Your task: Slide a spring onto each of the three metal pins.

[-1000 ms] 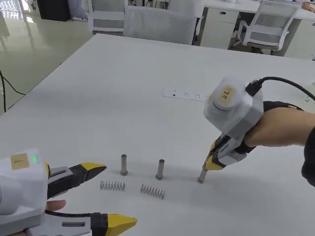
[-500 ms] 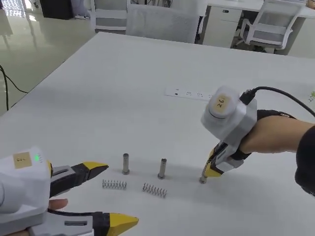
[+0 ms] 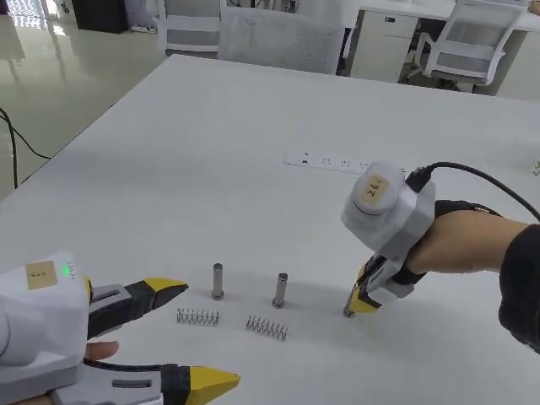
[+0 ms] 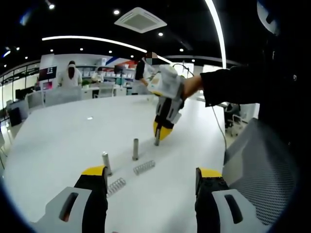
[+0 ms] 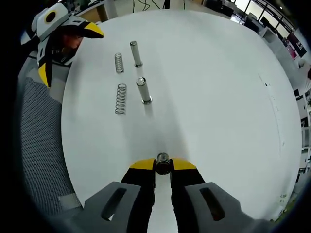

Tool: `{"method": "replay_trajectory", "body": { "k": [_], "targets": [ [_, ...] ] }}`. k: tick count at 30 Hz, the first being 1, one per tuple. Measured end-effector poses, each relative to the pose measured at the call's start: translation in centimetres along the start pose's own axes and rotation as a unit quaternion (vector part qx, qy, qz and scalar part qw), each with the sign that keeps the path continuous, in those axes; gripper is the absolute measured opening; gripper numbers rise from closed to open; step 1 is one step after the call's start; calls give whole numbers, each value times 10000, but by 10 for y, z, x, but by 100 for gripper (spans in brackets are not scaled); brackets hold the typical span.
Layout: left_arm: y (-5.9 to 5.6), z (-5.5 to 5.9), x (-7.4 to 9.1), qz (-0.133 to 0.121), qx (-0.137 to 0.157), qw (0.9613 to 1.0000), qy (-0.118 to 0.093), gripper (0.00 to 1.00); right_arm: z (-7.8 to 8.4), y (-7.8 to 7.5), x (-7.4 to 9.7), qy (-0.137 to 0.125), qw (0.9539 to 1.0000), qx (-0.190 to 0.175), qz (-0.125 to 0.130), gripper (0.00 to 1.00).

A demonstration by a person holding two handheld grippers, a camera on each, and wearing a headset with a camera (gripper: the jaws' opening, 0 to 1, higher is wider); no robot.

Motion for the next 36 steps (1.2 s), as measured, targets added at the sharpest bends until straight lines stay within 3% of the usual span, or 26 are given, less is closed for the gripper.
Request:
{"method": "replay_trajectory", "body": {
  "k": [21, 36],
  "targets": [
    [-2, 0, 0, 21, -12, 10000, 26, 70, 3, 3, -5, 59, 10000, -9, -36, 9],
    [-2, -1, -1, 19, -19, 10000, 30, 70, 3, 1, -3, -52, 10000, -54, 26, 22]
  ]
}}
Point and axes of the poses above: the centre of the closed fingertips' face, and the gripper's own axes: x roughly backward along the fingers, y roughly to its left, z roughly out of its underside, the point moved 4 cm from there along x, roughly backward along the fingers, and after that the axes turned 15 degrees about z, right-handed, at the moved point
